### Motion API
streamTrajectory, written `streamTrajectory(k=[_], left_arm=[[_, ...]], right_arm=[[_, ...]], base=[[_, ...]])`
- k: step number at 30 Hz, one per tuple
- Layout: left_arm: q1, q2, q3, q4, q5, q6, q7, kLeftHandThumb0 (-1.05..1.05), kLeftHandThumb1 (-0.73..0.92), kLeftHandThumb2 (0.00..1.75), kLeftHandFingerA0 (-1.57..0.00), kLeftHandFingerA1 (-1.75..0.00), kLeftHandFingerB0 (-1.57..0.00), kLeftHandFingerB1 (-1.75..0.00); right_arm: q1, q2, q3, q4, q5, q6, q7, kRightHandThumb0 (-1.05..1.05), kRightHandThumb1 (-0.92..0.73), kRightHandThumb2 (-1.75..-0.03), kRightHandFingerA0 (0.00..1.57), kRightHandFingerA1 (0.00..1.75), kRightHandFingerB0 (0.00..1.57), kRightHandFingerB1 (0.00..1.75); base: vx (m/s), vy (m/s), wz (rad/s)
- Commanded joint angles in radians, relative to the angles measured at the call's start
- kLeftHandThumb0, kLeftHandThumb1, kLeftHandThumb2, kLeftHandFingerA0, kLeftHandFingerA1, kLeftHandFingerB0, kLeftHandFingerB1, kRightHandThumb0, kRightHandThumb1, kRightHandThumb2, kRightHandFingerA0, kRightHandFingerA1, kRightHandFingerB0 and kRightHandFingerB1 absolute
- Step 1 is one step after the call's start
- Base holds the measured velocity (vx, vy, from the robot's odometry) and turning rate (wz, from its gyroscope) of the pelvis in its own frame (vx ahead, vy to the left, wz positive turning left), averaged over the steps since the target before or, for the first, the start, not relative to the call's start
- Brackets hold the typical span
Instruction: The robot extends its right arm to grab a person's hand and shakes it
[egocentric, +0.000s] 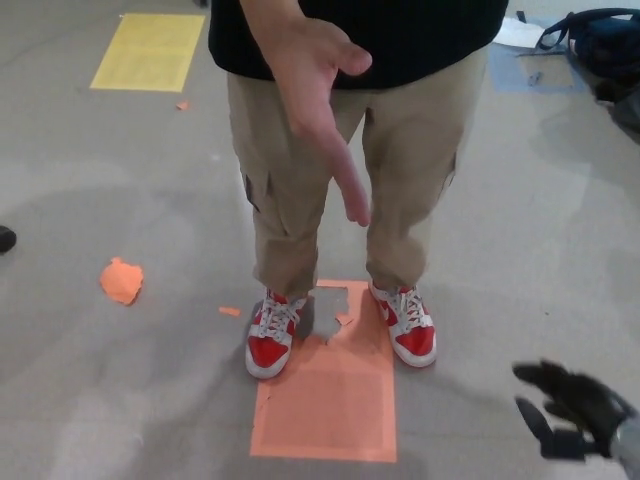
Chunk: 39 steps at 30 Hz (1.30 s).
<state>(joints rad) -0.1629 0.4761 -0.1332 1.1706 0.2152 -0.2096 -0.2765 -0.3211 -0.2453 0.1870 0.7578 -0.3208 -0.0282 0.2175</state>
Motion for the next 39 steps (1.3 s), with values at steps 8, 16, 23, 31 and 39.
streamTrajectory(k=[8,16,23,31,39], left_arm=[[0.026,0.034,-0.002,-0.005,0.009,-0.019,-0.022,-0.49,0.86,0.65,-0.30,-0.36,-0.26,-0.33],[-0.003,0.037,0.003,-0.006,0.004,-0.024,-0.029,-0.51,0.86,0.65,-0.31,-0.37,-0.24,-0.32],[-0.006,0.045,0.021,-0.008,-0.015,-0.050,-0.052,-0.52,0.86,0.65,-0.32,-0.38,-0.26,-0.34],[-0.013,0.043,0.018,-0.007,-0.005,-0.049,-0.044,-0.51,0.86,0.65,-0.33,-0.38,-0.25,-0.33],[-0.021,0.041,0.019,-0.013,0.000,-0.027,-0.037,-0.49,0.86,0.66,-0.28,-0.36,-0.22,-0.32]], right_arm=[[-0.112,0.006,0.041,-0.985,-0.148,0.493,0.203,-0.89,-0.79,-1.13,0.00,0.22,0.00,0.17],[-0.322,0.011,0.099,-0.890,-0.158,0.522,0.248,-0.93,-0.80,-1.16,0.00,0.19,0.00,0.14],[-0.495,0.014,0.177,-0.786,-0.185,0.564,0.293,-0.96,-0.78,-1.16,0.00,0.20,0.00,0.16],[-0.615,0.045,0.227,-0.625,-0.150,0.588,0.317,-0.97,-0.75,-1.15,0.00,0.20,0.00,0.17],[-0.719,0.094,0.274,-0.381,-0.115,0.613,0.365,-1.02,-0.67,-1.13,0.00,0.13,0.00,0.10]], base=[[0.00,0.000,0.00],[0.00,0.000,0.00],[0.00,0.000,0.00],[0.00,0.000,0.00],[0.00,0.000,0.00]])
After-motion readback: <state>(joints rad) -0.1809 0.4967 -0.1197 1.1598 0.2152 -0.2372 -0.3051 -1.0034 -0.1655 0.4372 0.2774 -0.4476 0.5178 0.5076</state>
